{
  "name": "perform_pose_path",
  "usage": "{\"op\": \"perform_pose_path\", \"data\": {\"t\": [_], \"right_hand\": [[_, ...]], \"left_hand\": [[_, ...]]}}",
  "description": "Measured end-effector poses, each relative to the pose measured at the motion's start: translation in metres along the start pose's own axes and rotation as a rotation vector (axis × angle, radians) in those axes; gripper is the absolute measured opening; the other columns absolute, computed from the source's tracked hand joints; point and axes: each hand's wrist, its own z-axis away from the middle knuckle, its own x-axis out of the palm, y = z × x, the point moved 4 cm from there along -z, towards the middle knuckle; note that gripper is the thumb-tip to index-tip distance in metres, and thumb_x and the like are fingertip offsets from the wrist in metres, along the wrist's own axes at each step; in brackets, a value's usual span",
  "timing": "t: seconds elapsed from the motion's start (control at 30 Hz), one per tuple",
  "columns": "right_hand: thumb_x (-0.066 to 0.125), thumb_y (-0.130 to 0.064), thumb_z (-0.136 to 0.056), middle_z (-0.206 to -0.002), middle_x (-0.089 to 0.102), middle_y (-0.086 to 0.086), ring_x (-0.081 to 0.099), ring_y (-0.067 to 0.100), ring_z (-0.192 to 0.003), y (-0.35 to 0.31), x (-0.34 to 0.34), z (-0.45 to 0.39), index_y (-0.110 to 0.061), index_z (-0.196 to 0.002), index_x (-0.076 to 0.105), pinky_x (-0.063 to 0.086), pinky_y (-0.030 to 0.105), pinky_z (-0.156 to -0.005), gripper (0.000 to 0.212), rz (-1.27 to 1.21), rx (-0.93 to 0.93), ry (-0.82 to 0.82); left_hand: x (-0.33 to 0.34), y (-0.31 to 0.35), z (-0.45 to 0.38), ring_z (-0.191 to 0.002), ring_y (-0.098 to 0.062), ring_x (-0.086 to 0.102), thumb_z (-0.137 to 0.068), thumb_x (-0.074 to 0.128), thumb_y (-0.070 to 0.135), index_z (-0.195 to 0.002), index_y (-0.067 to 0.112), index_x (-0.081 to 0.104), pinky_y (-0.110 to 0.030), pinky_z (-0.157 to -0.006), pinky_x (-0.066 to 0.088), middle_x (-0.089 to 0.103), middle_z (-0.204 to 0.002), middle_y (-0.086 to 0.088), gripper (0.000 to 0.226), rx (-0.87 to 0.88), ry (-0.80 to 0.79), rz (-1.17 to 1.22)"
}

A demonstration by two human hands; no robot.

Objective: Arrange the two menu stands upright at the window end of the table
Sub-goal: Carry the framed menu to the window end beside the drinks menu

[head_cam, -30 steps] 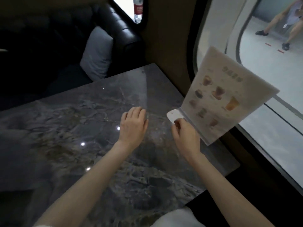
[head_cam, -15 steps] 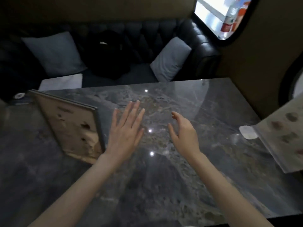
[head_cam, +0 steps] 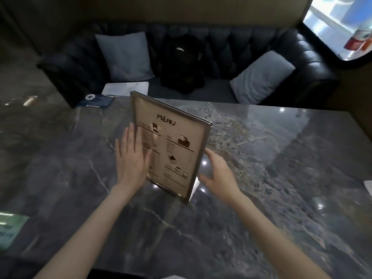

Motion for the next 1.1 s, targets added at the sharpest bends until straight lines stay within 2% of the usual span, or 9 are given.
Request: {"op": "perform_pose_path", "data": {"t": [0.13,0.23,0.33,0.4,0.5,0.57,0.7,0.87,1.1], "right_hand": [[0.067,-0.019,-0.080,-0.132,0.054,-0.004,0.047,0.012,-0.121,0.000,0.019,-0.005,-0.024,-0.130,0.040,0.041,0.024,-0.091,0.057,-0.130,0.070,-0.033],[0.062,-0.017,-0.085,-0.125,0.061,-0.003,0.055,0.011,-0.116,0.003,0.030,-0.006,-0.020,-0.124,0.045,0.046,0.024,-0.092,0.043,-0.237,0.128,-0.104],[0.057,-0.011,-0.088,-0.120,0.064,0.000,0.060,0.012,-0.108,0.004,0.036,-0.007,-0.018,-0.120,0.049,0.050,0.028,-0.093,0.034,-0.317,0.152,-0.153],[0.057,-0.009,-0.087,-0.116,0.065,0.001,0.061,0.010,-0.101,0.005,0.037,-0.009,-0.017,-0.118,0.052,0.051,0.025,-0.089,0.032,-0.325,0.166,-0.147],[0.059,-0.009,-0.087,-0.111,0.068,0.001,0.063,0.010,-0.096,0.008,0.037,-0.011,-0.015,-0.113,0.057,0.050,0.019,-0.084,0.028,-0.339,0.169,-0.148],[0.058,-0.011,-0.087,-0.107,0.068,-0.001,0.065,0.011,-0.096,0.010,0.037,-0.013,-0.015,-0.112,0.059,0.051,0.020,-0.084,0.026,-0.350,0.173,-0.147],[0.059,-0.013,-0.087,-0.103,0.067,-0.007,0.065,0.008,-0.093,0.010,0.036,-0.013,-0.014,-0.112,0.061,0.051,0.012,-0.080,0.024,-0.349,0.160,-0.154],[0.059,-0.012,-0.087,-0.113,0.069,0.005,0.065,0.015,-0.101,0.010,0.035,-0.014,-0.010,-0.114,0.060,0.053,0.027,-0.089,0.027,-0.355,0.159,-0.154],[0.058,-0.010,-0.088,-0.116,0.068,0.008,0.063,0.018,-0.106,0.007,0.034,-0.012,-0.011,-0.114,0.058,0.053,0.035,-0.091,0.026,-0.407,0.158,-0.115]], "left_hand": [[0.018,-0.023,-0.009,-0.146,-0.024,0.007,-0.098,0.029,0.035,-0.148,0.007,0.007,-0.045,-0.119,0.005,0.008,-0.158,-0.011,0.061,-0.186,-0.134,0.136],[0.040,-0.038,-0.020,-0.139,-0.029,0.031,-0.098,0.024,0.039,-0.144,0.012,0.024,-0.053,-0.116,0.016,0.035,-0.150,-0.011,0.053,-0.266,-0.216,0.306],[0.053,-0.043,-0.024,-0.114,-0.030,0.054,-0.095,0.019,0.046,-0.118,0.015,0.045,-0.058,-0.103,0.036,0.060,-0.118,-0.006,0.047,-0.349,-0.181,0.464],[0.056,-0.043,-0.025,-0.102,-0.027,0.056,-0.097,0.018,0.045,-0.107,0.014,0.048,-0.047,-0.092,0.046,0.060,-0.103,-0.005,0.044,-0.436,-0.147,0.613],[0.059,-0.041,-0.030,-0.095,-0.017,0.058,-0.099,0.020,0.042,-0.100,0.011,0.056,-0.030,-0.081,0.046,0.060,-0.096,-0.001,0.047,-0.552,-0.150,0.952],[0.061,-0.043,-0.034,-0.083,-0.010,0.058,-0.098,0.024,0.044,-0.087,0.018,0.060,-0.024,-0.075,0.046,0.060,-0.087,0.004,0.046,-0.607,-0.151,1.101],[0.071,-0.047,-0.038,-0.080,-0.010,0.059,-0.093,0.032,0.052,-0.078,0.025,0.062,-0.027,-0.074,0.049,0.062,-0.084,0.005,0.043,-0.691,-0.138,1.161],[0.075,-0.048,-0.041,-0.089,-0.014,0.063,-0.089,0.039,0.057,-0.084,0.022,0.066,-0.032,-0.084,0.052,0.067,-0.091,0.004,0.044,-0.747,-0.191,1.243],[0.067,-0.043,-0.039,-0.083,-0.007,0.062,-0.090,0.036,0.057,-0.086,0.024,0.066,-0.021,-0.069,0.048,0.066,-0.088,0.008,0.044,-0.731,-0.195,1.216]]}}
